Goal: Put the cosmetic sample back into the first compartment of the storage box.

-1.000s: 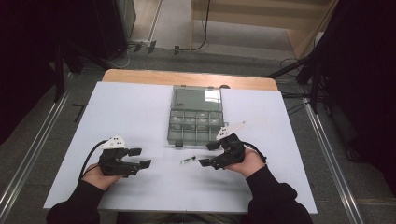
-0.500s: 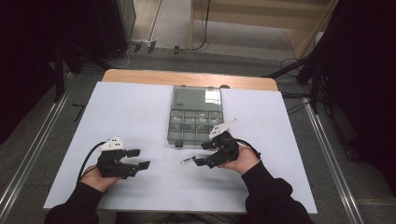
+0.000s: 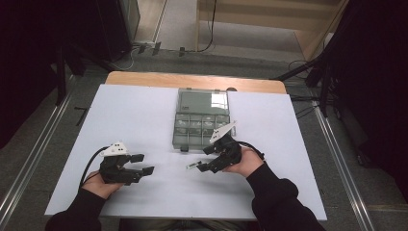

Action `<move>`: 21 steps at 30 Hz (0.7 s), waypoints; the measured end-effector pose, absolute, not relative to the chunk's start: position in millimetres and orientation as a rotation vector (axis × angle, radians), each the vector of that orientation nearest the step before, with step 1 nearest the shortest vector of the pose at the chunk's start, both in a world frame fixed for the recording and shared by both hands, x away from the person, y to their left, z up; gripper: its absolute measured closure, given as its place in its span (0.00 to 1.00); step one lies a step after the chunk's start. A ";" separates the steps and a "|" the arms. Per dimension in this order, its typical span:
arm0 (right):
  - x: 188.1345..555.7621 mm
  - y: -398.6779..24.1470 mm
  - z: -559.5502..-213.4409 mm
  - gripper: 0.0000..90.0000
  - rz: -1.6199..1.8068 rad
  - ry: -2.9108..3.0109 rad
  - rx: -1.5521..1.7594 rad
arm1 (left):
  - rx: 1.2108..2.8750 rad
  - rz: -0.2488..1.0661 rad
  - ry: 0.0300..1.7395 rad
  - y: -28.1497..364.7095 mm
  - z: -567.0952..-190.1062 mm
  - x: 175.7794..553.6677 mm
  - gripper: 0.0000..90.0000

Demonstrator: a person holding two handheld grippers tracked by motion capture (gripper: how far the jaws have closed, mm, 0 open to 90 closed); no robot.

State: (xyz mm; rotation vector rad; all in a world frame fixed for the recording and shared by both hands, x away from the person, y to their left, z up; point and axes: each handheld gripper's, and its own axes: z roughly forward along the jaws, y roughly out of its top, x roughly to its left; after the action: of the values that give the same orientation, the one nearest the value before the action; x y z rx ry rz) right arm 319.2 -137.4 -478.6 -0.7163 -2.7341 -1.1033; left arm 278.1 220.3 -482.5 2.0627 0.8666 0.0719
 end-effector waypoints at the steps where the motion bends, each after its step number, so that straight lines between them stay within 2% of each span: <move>1: 320.3 -136.9 -478.8 0.29 -1.100 -2.737 -0.701 | 2.063 0.071 0.867 220.4 -482.6 278.3 0.36; 21: 332.9 -118.3 -480.7 0.32 -1.003 -2.815 -0.500 | 2.067 0.079 0.870 220.4 -483.4 278.7 0.36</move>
State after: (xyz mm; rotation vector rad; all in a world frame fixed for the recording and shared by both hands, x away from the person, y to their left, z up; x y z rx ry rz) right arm 332.9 -118.3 -480.7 -0.5000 -2.8150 -1.0031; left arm 278.7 220.4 -483.4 2.0668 0.8699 0.0789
